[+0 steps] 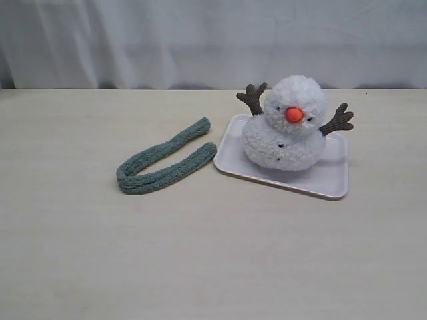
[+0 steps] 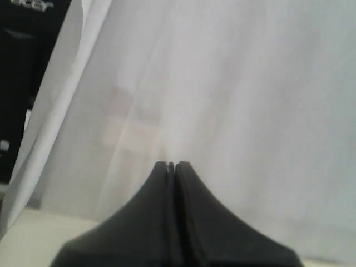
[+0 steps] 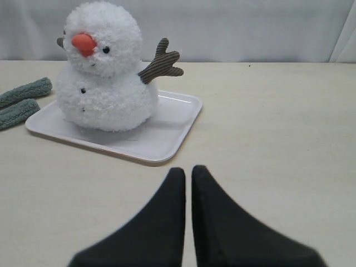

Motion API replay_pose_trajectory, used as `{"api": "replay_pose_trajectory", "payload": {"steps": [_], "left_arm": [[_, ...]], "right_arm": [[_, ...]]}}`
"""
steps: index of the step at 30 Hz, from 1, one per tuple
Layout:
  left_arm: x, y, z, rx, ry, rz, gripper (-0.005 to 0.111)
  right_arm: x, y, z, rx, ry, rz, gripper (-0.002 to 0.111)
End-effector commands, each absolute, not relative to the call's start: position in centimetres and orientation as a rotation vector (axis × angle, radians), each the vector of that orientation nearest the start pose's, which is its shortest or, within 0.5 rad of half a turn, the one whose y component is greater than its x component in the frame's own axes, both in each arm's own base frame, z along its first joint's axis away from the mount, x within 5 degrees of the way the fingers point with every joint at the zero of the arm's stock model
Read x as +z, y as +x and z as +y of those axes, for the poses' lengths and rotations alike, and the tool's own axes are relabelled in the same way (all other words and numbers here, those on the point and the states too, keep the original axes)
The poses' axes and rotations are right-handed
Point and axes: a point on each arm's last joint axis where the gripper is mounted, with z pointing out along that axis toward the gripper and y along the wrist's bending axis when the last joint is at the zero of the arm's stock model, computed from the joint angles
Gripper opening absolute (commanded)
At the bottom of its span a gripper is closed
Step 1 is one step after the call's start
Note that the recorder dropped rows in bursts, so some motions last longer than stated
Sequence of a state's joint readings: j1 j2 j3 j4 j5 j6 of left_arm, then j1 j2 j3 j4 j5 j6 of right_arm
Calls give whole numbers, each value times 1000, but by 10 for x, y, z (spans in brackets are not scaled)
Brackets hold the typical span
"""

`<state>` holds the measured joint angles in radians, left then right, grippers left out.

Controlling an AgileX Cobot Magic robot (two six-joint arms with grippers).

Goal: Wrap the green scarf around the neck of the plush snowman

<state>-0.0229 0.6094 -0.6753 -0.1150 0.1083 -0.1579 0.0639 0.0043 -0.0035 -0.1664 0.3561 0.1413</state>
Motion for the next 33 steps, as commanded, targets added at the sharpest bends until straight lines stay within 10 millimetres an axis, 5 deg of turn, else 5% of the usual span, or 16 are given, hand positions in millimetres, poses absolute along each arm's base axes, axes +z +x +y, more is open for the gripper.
{"api": "replay_pose_trajectory", "payload": {"steps": [1,6,13,17,27,33], "left_arm": [[374,178,-9,-148,-64,1882,0],[334,236,-29,-223,69,2187,7],[254,291,-58,-236,305,2419,54],[216,310,-77,-222,379,2460,72],[151,363,-115,-315,515,2711,74],[125,387,-127,-279,621,2664,74]], "right_arm": [[182,54,-2,-18,-25,1828,4],[182,54,-2,-18,-25,1828,4],[182,54,-2,-18,-25,1828,4],[182,54,-2,-18,-25,1828,4],[182,54,-2,-18,-25,1828,4],[182,54,-2,-18,-25,1828,4]]}}
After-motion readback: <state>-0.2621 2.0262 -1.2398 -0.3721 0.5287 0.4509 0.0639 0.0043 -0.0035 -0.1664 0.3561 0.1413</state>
